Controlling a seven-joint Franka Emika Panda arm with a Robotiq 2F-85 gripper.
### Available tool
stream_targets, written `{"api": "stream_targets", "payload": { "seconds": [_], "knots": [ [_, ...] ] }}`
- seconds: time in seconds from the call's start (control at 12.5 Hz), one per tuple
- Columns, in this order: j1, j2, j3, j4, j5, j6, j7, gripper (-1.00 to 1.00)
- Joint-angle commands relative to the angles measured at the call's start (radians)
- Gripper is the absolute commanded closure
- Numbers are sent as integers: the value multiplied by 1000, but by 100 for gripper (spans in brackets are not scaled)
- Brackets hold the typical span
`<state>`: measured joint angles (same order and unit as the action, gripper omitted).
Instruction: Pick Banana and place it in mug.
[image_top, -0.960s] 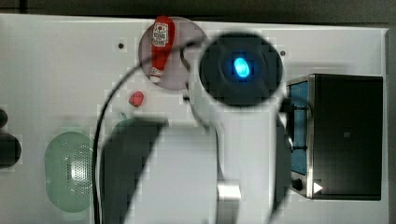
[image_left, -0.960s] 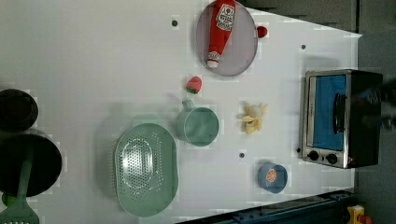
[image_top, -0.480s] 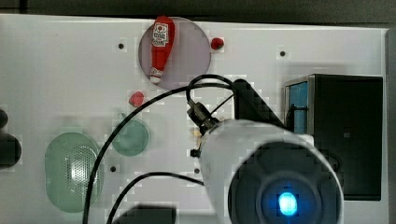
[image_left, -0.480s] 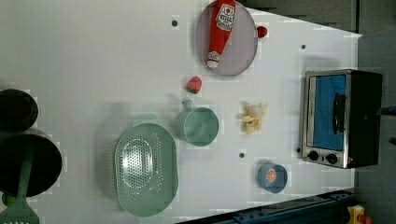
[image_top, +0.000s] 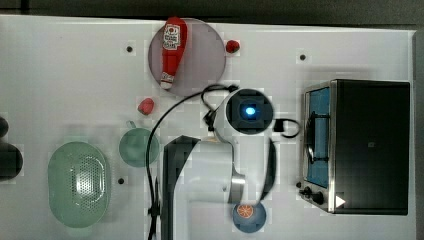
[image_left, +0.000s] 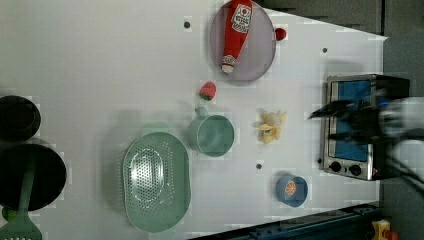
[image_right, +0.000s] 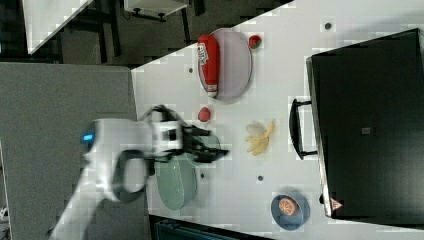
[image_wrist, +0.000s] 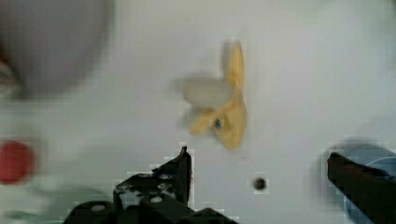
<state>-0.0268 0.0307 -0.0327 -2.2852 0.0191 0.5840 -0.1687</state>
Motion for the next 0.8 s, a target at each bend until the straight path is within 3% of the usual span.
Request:
{"api": "stream_targets", "payload": {
  "seconds": [0.08,0.4,0.8],
  "knots": [
    [9,41,-2,-82,-26,166,-285,-100],
    [9,210,-2,-92,-27,364,-571,-100],
    [11,331,-1,-105,-27,484,-579,-100]
  ]
}}
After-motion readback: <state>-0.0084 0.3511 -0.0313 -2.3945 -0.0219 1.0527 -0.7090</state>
